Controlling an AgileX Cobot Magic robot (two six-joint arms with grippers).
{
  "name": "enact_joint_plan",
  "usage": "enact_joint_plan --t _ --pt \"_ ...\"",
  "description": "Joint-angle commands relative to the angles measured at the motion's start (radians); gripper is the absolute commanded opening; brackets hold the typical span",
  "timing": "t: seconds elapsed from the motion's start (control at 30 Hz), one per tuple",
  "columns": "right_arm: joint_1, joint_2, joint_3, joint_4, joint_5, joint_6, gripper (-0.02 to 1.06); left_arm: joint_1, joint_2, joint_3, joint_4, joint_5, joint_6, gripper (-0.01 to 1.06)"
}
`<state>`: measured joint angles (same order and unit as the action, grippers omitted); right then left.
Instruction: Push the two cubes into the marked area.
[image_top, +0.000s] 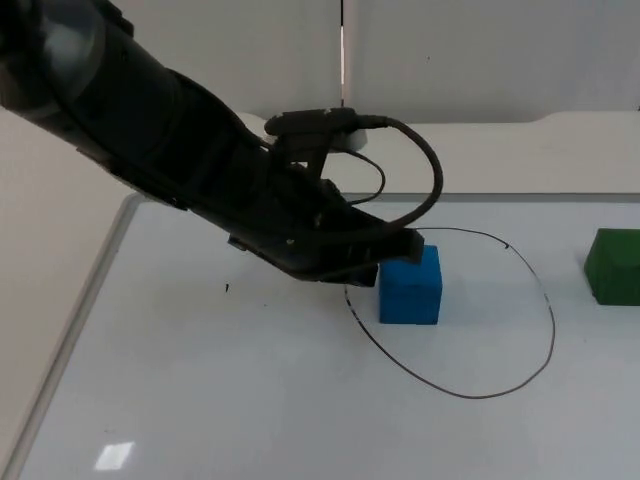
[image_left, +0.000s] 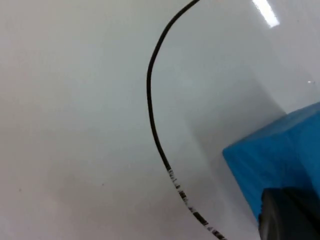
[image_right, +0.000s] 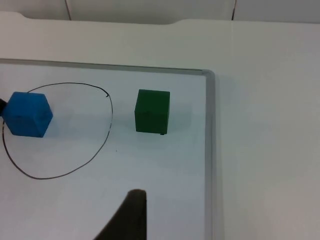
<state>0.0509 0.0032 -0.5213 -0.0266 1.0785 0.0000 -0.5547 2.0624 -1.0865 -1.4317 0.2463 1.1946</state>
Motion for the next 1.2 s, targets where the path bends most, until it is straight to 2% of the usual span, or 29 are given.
enact_joint_plan --t 0.0,0.27,0.43,0.6,0.73,0.77,0.9,0.93,1.07,1.17 --pt "-0.006 -0.003 0.005 0.002 0.0 0.0 1.05 -0.004 -0.031 -0.006 0.031 0.002 -0.006 0.0" --pt "-0.006 -0.003 0.005 0.002 0.0 0.0 1.05 0.004 -0.165 -0.006 0.17 -0.057 -0.063 0.0" --pt "-0.006 -0.003 0.005 0.002 0.0 0.0 1.05 0.055 -0.275 -0.004 0.236 -0.016 -0.121 0.0" --pt "-0.006 -0.003 0.005 0.002 0.0 0.0 1.05 0.126 -0.379 -0.004 0.372 0.047 -0.225 0.0" --pt "-0.006 -0.003 0.005 0.002 0.0 0.0 1.05 0.196 -0.469 -0.004 0.577 0.106 -0.391 0.0" --pt "-0.006 -0.003 0.005 0.002 0.0 0.0 1.05 0.196 -0.469 -0.004 0.577 0.106 -0.391 0.0" --pt "-0.006 -0.003 0.005 0.002 0.0 0.0 1.05 0.285 -0.564 -0.004 0.752 0.198 -0.546 0.0" --pt "-0.006 -0.003 0.005 0.002 0.0 0.0 1.05 0.285 -0.564 -0.004 0.752 0.198 -0.546 0.0" --pt "-0.006 -0.003 0.005 0.002 0.0 0.0 1.05 0.361 -0.658 -0.004 0.907 0.252 -0.691 0.0" --pt "-0.006 -0.003 0.005 0.002 0.0 0.0 1.05 0.394 -0.701 -0.004 0.946 0.273 -0.718 0.0"
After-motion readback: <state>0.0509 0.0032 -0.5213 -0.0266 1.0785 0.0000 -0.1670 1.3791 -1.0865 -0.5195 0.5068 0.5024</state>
